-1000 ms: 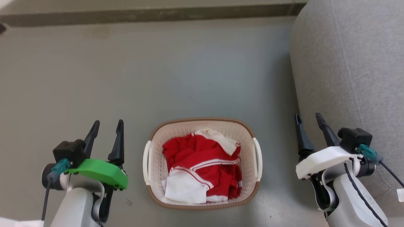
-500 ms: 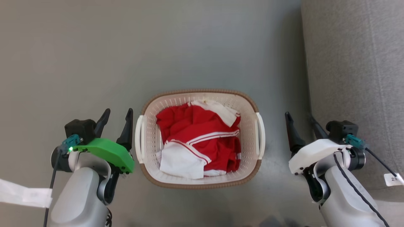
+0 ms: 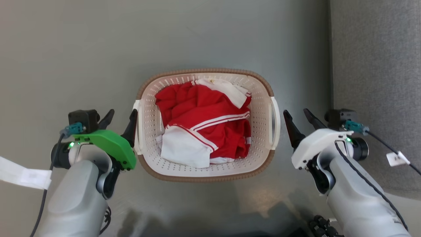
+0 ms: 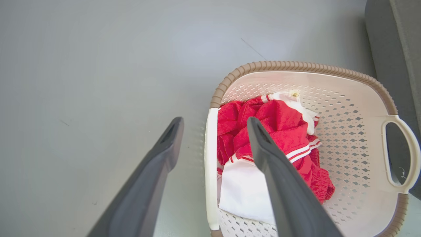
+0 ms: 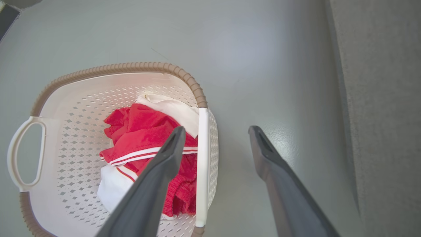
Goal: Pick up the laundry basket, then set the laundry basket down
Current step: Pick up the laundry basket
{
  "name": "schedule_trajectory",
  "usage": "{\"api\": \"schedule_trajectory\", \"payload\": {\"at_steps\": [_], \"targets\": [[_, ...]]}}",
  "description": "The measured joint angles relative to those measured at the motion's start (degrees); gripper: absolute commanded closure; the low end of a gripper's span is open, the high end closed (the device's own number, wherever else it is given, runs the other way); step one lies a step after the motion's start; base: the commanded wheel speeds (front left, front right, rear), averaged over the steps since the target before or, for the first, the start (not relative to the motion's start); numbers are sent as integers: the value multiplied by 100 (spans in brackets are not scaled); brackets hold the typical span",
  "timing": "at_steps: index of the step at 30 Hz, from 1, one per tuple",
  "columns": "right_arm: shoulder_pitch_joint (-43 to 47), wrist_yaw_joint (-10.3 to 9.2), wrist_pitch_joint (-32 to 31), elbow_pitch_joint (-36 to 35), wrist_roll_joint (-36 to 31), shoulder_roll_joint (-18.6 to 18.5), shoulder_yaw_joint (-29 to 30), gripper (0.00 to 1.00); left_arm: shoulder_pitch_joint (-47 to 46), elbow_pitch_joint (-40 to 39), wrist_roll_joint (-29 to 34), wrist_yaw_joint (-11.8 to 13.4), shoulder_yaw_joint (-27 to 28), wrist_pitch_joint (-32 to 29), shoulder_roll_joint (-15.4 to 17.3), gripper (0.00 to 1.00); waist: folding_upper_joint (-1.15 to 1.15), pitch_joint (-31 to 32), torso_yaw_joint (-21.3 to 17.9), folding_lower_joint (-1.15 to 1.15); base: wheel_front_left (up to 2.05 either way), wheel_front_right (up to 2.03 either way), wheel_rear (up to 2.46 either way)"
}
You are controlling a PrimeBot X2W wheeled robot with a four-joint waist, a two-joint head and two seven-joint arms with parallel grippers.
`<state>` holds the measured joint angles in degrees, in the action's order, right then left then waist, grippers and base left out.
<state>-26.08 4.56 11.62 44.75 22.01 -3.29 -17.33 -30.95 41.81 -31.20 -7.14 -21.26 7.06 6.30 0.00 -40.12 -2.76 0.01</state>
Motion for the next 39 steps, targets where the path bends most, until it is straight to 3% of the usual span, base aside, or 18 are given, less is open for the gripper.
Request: {"api": "schedule_trajectory", "payload": {"at_steps": [16,31,33,34,36,37,38,39], "targets": [[-993,103,-321,509,506,-13,-782,0,-900,581,-393,0,-522,-463,86,0,0,-1041,-74,0,0,0,0],[-1434,148,-474,895,732,-23,-1270,0,-1207,918,-748,0,-1058,-603,86,0,0,-1453,15,0,0,0,0],[-1479,148,-434,927,757,-22,-1307,0,-1257,954,-800,0,-1076,-609,87,30,0,-1461,20,0,0,0,0],[-1494,148,-425,945,795,-23,-1321,0,-1273,962,-859,0,-1078,-610,86,54,0,-1464,22,0,0,0,0],[-1517,148,-410,993,848,-23,-1348,8,-1296,981,-987,-18,-1105,-622,75,77,0,-1468,26,0,0,0,0],[-1535,148,-410,1026,873,-23,-1362,20,-1314,990,-1023,-36,-1136,-626,60,98,0,-1469,26,0,0,0,0],[-1553,148,-410,1062,900,-23,-1372,51,-1327,992,-1054,-42,-1168,-626,47,100,0,-1469,27,0,0,0,0],[-1572,148,-410,1090,923,-24,-1378,64,-1344,998,-1066,-41,-1194,-625,37,100,0,-1468,28,0,0,0,0]]}}
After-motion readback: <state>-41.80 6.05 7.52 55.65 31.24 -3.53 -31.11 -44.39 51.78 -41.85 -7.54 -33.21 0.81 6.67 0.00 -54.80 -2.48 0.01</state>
